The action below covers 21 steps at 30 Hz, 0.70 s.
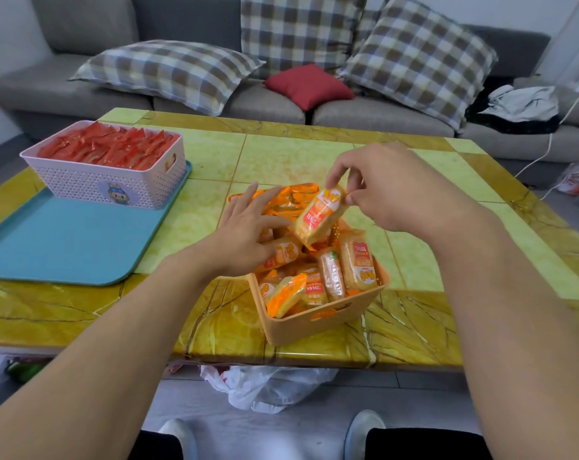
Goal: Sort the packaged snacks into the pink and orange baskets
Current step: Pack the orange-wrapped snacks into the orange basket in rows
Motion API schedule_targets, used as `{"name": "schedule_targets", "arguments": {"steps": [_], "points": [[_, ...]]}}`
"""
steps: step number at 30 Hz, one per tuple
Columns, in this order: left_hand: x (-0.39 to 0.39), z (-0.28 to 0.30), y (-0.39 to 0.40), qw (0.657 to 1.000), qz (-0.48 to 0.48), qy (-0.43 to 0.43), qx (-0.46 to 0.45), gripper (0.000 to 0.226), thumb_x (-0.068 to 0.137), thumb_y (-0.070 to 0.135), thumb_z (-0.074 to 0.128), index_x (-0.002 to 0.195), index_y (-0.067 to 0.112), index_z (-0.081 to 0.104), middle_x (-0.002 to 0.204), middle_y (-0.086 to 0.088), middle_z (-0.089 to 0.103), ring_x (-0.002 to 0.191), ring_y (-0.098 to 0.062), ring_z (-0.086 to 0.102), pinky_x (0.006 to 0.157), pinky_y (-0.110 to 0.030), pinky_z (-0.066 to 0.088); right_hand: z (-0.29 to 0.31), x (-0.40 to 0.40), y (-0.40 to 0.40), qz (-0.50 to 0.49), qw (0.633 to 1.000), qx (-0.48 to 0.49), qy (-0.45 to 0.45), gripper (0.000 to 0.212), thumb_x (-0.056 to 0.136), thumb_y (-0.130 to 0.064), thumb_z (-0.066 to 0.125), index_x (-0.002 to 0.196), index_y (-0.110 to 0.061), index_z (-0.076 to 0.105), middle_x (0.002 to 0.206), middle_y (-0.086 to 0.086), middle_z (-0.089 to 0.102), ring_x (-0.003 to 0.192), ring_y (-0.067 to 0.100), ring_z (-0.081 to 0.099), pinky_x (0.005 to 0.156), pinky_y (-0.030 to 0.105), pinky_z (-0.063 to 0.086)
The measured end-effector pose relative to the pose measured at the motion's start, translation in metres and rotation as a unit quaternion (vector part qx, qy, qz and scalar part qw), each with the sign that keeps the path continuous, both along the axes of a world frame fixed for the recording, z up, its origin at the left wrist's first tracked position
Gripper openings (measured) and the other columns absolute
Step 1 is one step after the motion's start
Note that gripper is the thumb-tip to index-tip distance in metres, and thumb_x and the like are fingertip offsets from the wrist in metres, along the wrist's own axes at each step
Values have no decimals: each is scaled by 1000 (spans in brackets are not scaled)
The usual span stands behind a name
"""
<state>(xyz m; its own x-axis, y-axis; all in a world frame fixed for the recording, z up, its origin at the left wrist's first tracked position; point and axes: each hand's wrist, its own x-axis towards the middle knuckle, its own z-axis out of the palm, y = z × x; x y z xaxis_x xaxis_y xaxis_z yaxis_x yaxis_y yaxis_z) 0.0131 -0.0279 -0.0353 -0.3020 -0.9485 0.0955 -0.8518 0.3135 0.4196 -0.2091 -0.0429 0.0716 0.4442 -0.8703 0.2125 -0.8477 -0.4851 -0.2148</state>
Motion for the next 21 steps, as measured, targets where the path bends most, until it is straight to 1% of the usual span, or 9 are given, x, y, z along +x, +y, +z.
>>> {"name": "schedule_targets", "arguments": {"steps": [2, 4, 6, 8, 11, 15, 18, 19, 21], "points": [[-1, -1, 1, 1000, 4, 1, -6, 35, 92, 30, 66, 118, 51, 56, 168, 10, 3, 154, -18, -18, 123, -51, -9, -7, 3, 1, -11, 999, -14, 28, 34, 87, -5, 69, 94, -38, 68, 88, -11, 62, 90, 19, 62, 76, 39, 51], [-3, -2, 1, 1000, 14, -2, -16, 32, 88, 34, 70, 109, 50, 53, 168, 9, 7, 154, -18, -15, 124, -51, -6, -12, 5, 1, -15, 998, -23, 50, 41, 86, -3, 68, 104, -40, 66, 94, -9, 61, 92, 21, 61, 73, 37, 49], [-4, 0, 1, 999, 29, -4, -19, 31, 82, 41, 75, 106, 45, 55, 168, 9, 10, 154, -17, -12, 124, -50, -4, -14, 7, 1, -14, 997, -35, 73, 52, 86, -1, 66, 117, -42, 62, 100, -9, 62, 97, 22, 61, 70, 35, 43], [-7, 1, 0, 999, 42, -1, -18, 34, 77, 46, 79, 103, 41, 57, 167, 10, 13, 155, -17, -10, 124, -49, -2, -14, 8, 2, -15, 994, -53, 94, 61, 88, -2, 63, 132, -42, 57, 111, -7, 63, 105, 23, 60, 72, 35, 40], [-8, 2, -1, 998, 53, 15, -25, 37, 73, 44, 83, 100, 37, 58, 166, 11, 19, 155, -17, -4, 125, -49, 4, -11, 6, 2, -26, 991, -69, 109, 58, 91, -5, 59, 136, -41, 58, 121, -6, 62, 113, 23, 58, 74, 35, 37], [-2, 2, -2, 996, 55, 68, -20, 39, 69, 36, 89, 96, 34, 60, 163, 8, 28, 155, -19, 5, 123, -48, 13, -18, 13, 5, -7, 991, -67, 117, 52, 89, -6, 60, 129, -40, 60, 119, -7, 61, 108, 22, 58, 72, 34, 35], [2, 2, 1, 994, 60, 90, -29, 38, 69, 33, 90, 94, 32, 61, 161, 8, 33, 154, -19, 9, 123, -47, 16, -32, 18, 3, 15, 991, -79, 104, 59, 88, -2, 57, 134, -38, 54, 122, -9, 61, 113, 21, 59, 76, 35, 41], [2, 2, 1, 993, 63, 95, -37, 38, 70, 33, 90, 94, 32, 61, 159, 9, 35, 154, -18, 11, 123, -45, 17, -33, 17, 1, 13, 994, -73, 85, 59, 88, -1, 57, 135, -37, 55, 116, -10, 58, 112, 21, 58, 79, 35, 42], [3, 1, 2, 990, 77, 108, -51, 37, 71, 32, 89, 94, 30, 60, 157, 9, 39, 153, -18, 15, 122, -41, 18, -34, 16, -4, 2, 1000, -27, 14, 58, 87, 1, 58, 134, -33, 60, 101, -11, 49, 102, 18, 54, 81, 32, 42]]}}
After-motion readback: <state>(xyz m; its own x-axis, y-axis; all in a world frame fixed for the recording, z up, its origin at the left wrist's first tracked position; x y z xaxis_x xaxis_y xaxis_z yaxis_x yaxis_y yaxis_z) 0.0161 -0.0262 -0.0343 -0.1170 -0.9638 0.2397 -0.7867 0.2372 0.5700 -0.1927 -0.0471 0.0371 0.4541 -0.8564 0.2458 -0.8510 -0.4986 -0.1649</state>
